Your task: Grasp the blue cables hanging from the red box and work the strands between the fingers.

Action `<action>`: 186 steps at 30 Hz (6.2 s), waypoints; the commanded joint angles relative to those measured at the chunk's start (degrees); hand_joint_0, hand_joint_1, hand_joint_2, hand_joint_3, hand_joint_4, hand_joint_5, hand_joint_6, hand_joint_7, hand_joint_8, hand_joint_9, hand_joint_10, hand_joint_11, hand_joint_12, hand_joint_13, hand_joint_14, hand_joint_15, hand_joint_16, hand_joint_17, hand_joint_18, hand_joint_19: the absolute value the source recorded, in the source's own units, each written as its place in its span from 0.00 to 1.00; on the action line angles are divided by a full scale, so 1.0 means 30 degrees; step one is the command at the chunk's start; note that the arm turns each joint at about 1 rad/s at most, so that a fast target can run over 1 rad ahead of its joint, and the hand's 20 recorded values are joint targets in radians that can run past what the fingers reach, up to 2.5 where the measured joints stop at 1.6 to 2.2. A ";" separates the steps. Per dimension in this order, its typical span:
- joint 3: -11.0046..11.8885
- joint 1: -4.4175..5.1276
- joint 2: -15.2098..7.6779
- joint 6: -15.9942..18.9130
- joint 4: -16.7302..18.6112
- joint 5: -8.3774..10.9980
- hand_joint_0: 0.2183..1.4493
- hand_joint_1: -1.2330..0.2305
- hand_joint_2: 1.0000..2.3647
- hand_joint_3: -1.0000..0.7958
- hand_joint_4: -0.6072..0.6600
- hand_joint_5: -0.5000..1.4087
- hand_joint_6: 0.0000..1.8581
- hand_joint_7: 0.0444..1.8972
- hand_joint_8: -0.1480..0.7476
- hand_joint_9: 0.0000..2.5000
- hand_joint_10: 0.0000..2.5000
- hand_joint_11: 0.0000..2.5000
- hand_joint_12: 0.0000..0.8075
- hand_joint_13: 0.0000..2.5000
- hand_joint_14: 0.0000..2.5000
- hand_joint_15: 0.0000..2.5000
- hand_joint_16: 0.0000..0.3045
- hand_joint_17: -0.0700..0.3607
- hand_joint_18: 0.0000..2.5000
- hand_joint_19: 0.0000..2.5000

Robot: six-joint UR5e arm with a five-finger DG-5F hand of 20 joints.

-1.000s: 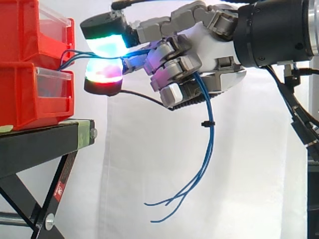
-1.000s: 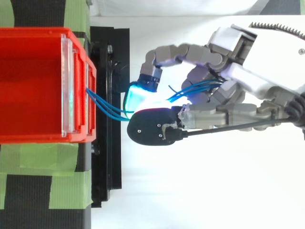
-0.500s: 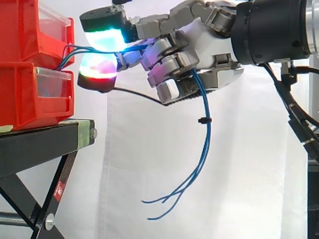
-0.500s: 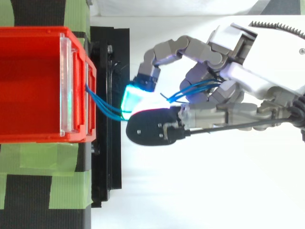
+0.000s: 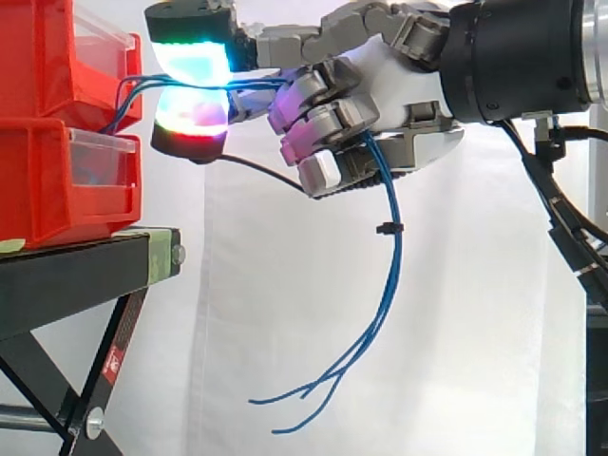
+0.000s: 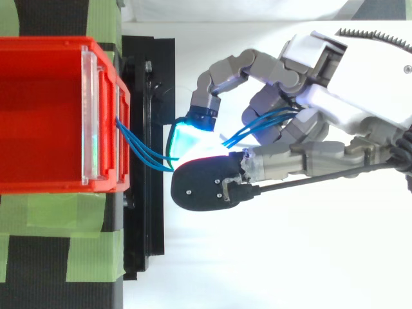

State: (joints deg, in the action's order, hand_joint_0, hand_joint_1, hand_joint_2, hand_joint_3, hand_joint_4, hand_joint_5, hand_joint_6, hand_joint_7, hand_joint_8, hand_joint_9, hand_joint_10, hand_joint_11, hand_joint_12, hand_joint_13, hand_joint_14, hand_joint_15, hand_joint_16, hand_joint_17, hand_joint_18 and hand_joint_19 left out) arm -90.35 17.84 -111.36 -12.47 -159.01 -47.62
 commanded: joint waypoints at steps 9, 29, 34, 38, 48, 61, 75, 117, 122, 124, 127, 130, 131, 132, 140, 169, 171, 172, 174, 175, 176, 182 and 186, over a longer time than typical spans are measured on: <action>-0.0001 -0.0029 0.0000 -0.0002 0.0004 -0.0006 0.73 0.41 0.00 0.48 0.70 0.58 0.01 0.77 0.79 0.75 1.00 1.00 0.86 0.84 1.00 0.73 0.84 0.61 1.00 0.31; -0.0001 -0.0117 0.0000 -0.0002 0.0004 -0.0035 0.87 0.40 0.00 0.54 0.54 0.34 0.76 0.67 0.79 0.75 1.00 1.00 0.86 0.84 1.00 0.73 0.84 0.61 1.00 0.31; -0.0001 -0.0117 0.0000 -0.0002 0.0004 -0.0035 0.77 0.41 0.01 0.44 0.63 0.49 0.28 0.72 0.79 0.75 1.00 1.00 0.86 0.84 1.00 0.73 0.84 0.61 1.00 0.31; -0.0001 -0.0117 0.0000 0.0027 0.0004 -0.0035 0.66 0.40 0.00 0.52 0.64 0.46 0.09 0.73 0.79 0.75 1.00 1.00 0.86 0.84 1.00 0.73 0.84 0.61 1.00 0.31; -0.0001 -0.0088 0.0000 -0.0002 0.0004 -0.0035 0.56 0.29 0.01 0.32 0.57 0.21 0.82 0.57 0.79 0.75 1.00 1.00 0.86 0.84 1.00 0.73 0.84 0.61 1.00 0.31; -0.0001 -0.0117 0.0000 -0.0002 0.0004 -0.0035 0.71 0.41 0.01 0.45 0.69 0.50 0.04 0.75 0.79 0.75 1.00 1.00 0.86 0.84 1.00 0.73 0.84 0.61 1.00 0.31; -0.0001 -0.0117 0.0000 -0.0002 0.0004 -0.0035 0.66 0.33 0.01 0.57 0.61 0.38 0.39 0.61 0.79 0.75 1.00 1.00 0.86 0.84 1.00 0.73 0.84 0.61 1.00 0.31; 0.0029 -0.0147 0.0000 -0.0002 0.0004 -0.0035 0.88 0.34 0.01 0.45 0.57 0.49 0.17 0.71 0.79 0.75 1.00 1.00 0.86 0.84 1.00 0.73 0.84 0.61 1.00 0.31; -0.0001 -0.0147 0.0000 -0.0002 0.0004 -0.0035 0.59 0.32 0.23 0.54 0.61 0.52 0.01 0.67 0.79 0.75 1.00 1.00 0.86 0.84 1.00 0.73 0.84 0.61 1.00 0.31; -0.0001 -0.0147 0.0000 -0.0002 0.0004 -0.0035 0.45 0.32 0.31 0.45 0.63 0.50 0.01 0.65 0.79 0.75 1.00 1.00 0.86 0.84 1.00 0.73 0.84 0.61 1.00 0.31; 0.0029 -0.0176 0.0000 -0.0002 0.0004 -0.0035 0.58 0.30 0.01 0.50 0.58 0.48 0.01 0.66 0.79 0.75 1.00 1.00 0.86 0.84 1.00 0.73 0.84 0.61 1.00 0.31; 0.0029 -0.0176 0.0000 -0.0002 0.0033 -0.0035 0.79 0.30 0.01 0.51 0.51 0.50 0.01 0.69 0.79 0.75 1.00 1.00 0.86 0.84 1.00 0.73 0.84 0.61 1.00 0.31; -0.0001 -0.0176 0.0000 -0.0002 0.0033 -0.0035 0.88 0.31 0.01 0.53 0.51 0.54 0.01 0.69 0.79 0.75 1.00 1.00 0.86 0.84 1.00 0.73 0.84 0.61 1.00 0.31; 0.0029 -0.0176 0.0000 -0.0002 0.0033 -0.0035 0.89 0.31 0.01 0.52 0.50 0.56 0.01 0.69 0.79 0.75 1.00 1.00 0.86 0.84 1.00 0.73 0.84 0.61 1.00 0.31; 0.0029 -0.0176 0.0000 0.0057 0.0121 -0.0035 0.73 0.27 0.01 0.43 0.47 0.49 0.02 0.73 0.79 0.75 1.00 1.00 0.86 0.84 1.00 0.73 0.84 0.61 1.00 0.31; 0.0029 -0.0176 0.0000 0.0027 0.0473 -0.0153 0.87 0.27 0.00 0.09 0.44 0.26 0.80 0.54 0.79 0.75 1.00 1.00 0.86 0.84 1.00 0.73 0.84 0.61 1.00 0.31; 0.0029 -0.0176 0.0000 0.0027 0.0502 -0.0153 0.91 0.30 0.01 0.23 0.45 0.30 0.79 0.55 0.79 0.75 1.00 1.00 0.86 0.84 1.00 0.73 0.84 0.61 1.00 0.31; 0.0029 -0.0205 0.0000 0.0027 0.0502 -0.0153 0.91 0.30 0.01 0.25 0.45 0.30 0.79 0.54 0.79 0.75 1.00 1.00 0.86 0.84 1.00 0.73 0.84 0.61 1.00 0.31; 0.0029 -0.0205 0.0000 0.0027 0.0531 -0.0153 0.90 0.31 0.01 0.23 0.46 0.29 0.74 0.54 0.79 0.75 1.00 1.00 0.86 0.84 1.00 0.73 0.84 0.61 1.00 0.31; 0.0029 -0.0176 0.0000 0.0027 0.0531 -0.0153 0.88 0.30 0.01 0.19 0.47 0.28 0.72 0.53 0.79 0.75 1.00 1.00 0.86 0.84 1.00 0.73 0.84 0.61 1.00 0.31; -0.0001 -0.0205 0.0000 -0.0002 0.0531 -0.0123 0.85 0.29 0.01 0.17 0.48 0.27 0.70 0.52 0.79 0.75 1.00 1.00 0.86 0.84 1.00 0.73 0.84 0.61 1.00 0.31; 0.0029 -0.0176 0.0000 -0.0031 0.0648 -0.0123 0.63 0.26 0.00 0.00 0.54 0.17 0.70 0.50 0.79 0.75 1.00 1.00 0.86 0.84 1.00 0.73 0.84 0.61 1.00 0.31; 0.0029 -0.0176 0.0000 -0.0031 0.0648 -0.0123 0.56 0.27 0.00 0.00 0.56 0.17 0.70 0.49 0.79 0.75 1.00 1.00 0.86 0.84 1.00 0.73 0.84 0.61 1.00 0.31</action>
State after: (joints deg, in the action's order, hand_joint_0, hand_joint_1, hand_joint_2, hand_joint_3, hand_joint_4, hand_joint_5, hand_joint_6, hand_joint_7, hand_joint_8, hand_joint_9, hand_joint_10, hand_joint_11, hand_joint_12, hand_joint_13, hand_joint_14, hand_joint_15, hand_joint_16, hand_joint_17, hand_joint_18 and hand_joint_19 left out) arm -90.28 17.28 -111.36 -12.56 -157.10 -48.01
